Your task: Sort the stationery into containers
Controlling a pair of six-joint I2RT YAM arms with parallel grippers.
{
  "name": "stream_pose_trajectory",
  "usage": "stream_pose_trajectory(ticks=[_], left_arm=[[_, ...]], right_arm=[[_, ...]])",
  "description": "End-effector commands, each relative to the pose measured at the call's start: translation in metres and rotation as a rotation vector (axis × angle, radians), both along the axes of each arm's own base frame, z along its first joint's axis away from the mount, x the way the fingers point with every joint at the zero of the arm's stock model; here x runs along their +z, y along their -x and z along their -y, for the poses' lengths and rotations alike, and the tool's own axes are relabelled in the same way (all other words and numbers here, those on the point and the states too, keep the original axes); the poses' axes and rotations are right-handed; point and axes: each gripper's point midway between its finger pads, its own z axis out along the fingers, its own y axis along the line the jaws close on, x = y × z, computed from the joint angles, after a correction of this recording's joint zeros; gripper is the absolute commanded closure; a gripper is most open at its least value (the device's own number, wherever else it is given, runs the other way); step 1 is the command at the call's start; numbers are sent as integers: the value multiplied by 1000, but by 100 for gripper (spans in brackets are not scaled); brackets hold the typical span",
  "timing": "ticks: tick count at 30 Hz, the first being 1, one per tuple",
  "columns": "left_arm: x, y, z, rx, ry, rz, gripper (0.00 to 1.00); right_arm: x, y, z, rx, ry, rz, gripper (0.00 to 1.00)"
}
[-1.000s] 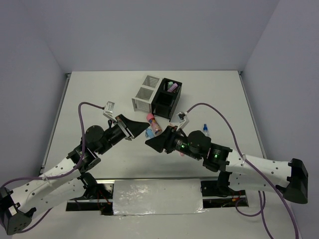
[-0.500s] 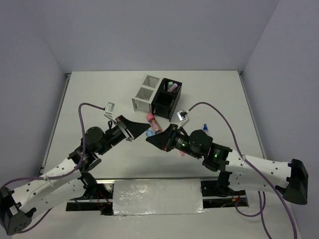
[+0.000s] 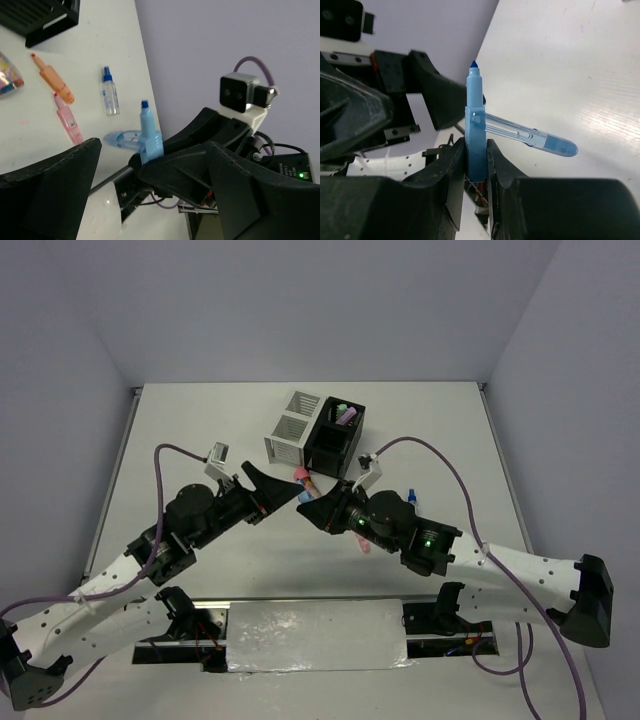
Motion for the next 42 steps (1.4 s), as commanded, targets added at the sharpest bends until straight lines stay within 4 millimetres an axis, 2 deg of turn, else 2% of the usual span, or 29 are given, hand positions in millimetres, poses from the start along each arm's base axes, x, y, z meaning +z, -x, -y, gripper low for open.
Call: stream_pose_trajectory(ticks=[1, 2, 8, 9, 10, 12, 16, 20, 28, 32, 38, 42], left_arm=[[-16, 6, 4, 9, 89, -148, 1], [-3, 7, 10, -11, 161, -129, 1], [-1, 7, 26, -19, 245, -161, 1], [7, 6, 27, -24, 279, -142, 1], [3, 6, 28, -25, 285, -149, 1], [6, 4, 26, -12, 295, -137, 1], [9, -1, 16, 42, 277, -96, 1], [15, -3, 8, 69, 271, -50, 10], [41, -3, -18, 150, 227, 45, 36], [45, -2, -23, 160, 212, 73, 47], [47, -3, -30, 181, 169, 123, 53], [42, -4, -26, 172, 135, 129, 67]], right_arm=[[13, -15, 0, -55, 32, 38, 100], [11, -15, -5, -42, 37, 39, 100], [33, -9, -23, 45, -24, 101, 100], [35, -6, -26, 62, -30, 107, 100], [38, -4, -28, 81, -36, 114, 100], [41, -2, -31, 103, -34, 126, 100], [45, 18, -40, 224, -72, 133, 100], [41, 29, -40, 271, -89, 119, 100], [26, 28, -28, 236, -47, 91, 100], [28, 29, -27, 236, -50, 91, 100], [32, 33, -25, 248, -58, 95, 100], [39, 36, -24, 258, -73, 113, 100]])
